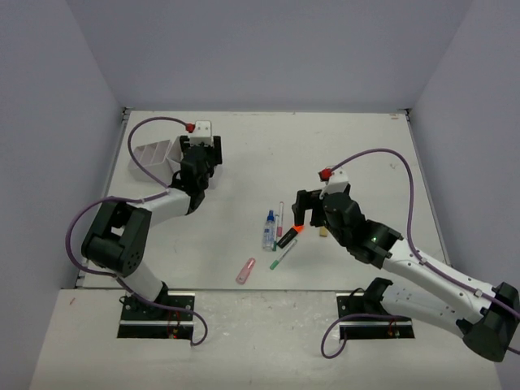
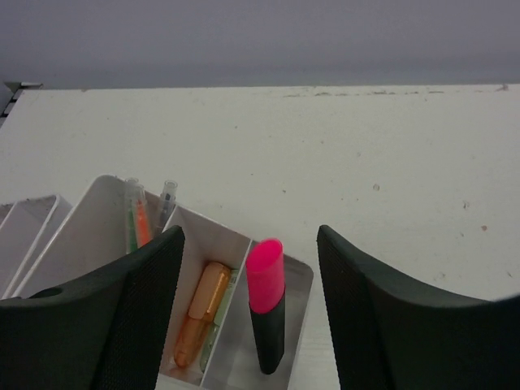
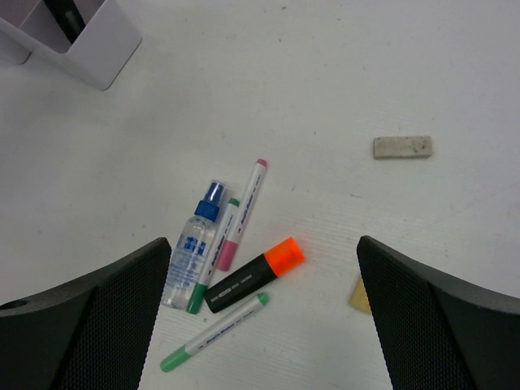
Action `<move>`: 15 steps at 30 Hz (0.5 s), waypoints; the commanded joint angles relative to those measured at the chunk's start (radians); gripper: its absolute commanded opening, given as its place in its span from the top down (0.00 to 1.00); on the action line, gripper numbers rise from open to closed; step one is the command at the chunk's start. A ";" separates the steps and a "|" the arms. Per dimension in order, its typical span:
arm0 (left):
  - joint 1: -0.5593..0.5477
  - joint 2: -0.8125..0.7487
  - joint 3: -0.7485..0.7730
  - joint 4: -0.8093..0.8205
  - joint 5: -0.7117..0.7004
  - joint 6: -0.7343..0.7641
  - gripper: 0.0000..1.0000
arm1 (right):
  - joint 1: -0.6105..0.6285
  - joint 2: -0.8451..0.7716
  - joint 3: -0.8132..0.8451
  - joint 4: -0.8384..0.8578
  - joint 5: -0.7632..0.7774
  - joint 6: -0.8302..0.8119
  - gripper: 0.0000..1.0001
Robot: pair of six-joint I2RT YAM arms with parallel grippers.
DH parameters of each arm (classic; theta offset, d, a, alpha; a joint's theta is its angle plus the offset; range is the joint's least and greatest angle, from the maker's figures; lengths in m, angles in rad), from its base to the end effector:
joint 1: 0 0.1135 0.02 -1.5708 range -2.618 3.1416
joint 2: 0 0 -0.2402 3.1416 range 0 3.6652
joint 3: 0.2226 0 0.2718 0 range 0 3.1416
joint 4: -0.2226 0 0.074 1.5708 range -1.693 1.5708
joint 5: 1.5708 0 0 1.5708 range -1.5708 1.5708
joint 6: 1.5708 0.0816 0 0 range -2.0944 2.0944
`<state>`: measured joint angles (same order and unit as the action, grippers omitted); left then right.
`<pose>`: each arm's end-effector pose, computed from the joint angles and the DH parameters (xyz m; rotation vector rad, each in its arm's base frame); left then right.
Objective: Sort the stationery into containers
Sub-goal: Place the pen in the storage box, then pick up the pen from the center of the board.
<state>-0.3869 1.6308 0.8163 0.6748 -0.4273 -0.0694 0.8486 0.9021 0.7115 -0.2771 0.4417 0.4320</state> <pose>0.3895 -0.1222 0.1810 -0.0469 1.6973 0.0246 0.2077 0.1830 0.2440 -0.1427 2.0050 0.3734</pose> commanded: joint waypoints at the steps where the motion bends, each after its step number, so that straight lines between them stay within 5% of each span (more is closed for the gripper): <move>1: 0.005 -0.057 0.006 0.033 -0.012 -0.046 0.30 | -0.004 0.040 0.024 0.016 -0.020 0.073 0.01; 6: -0.017 -0.217 0.039 -0.086 -0.015 -0.111 0.30 | -0.004 0.134 0.069 -0.056 -0.029 0.253 0.01; 10: -0.041 -0.379 0.180 -0.473 -0.040 -0.259 0.22 | -0.003 0.236 0.095 -0.119 0.002 0.398 0.03; 15: -0.091 -0.642 0.119 -0.662 0.122 -0.373 0.09 | 0.049 0.326 0.100 -0.168 0.104 0.662 0.20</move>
<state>-0.4399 1.1929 0.9614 0.2331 -0.4062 -0.3029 0.8556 1.1690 0.7666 -0.3749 0.4353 0.8090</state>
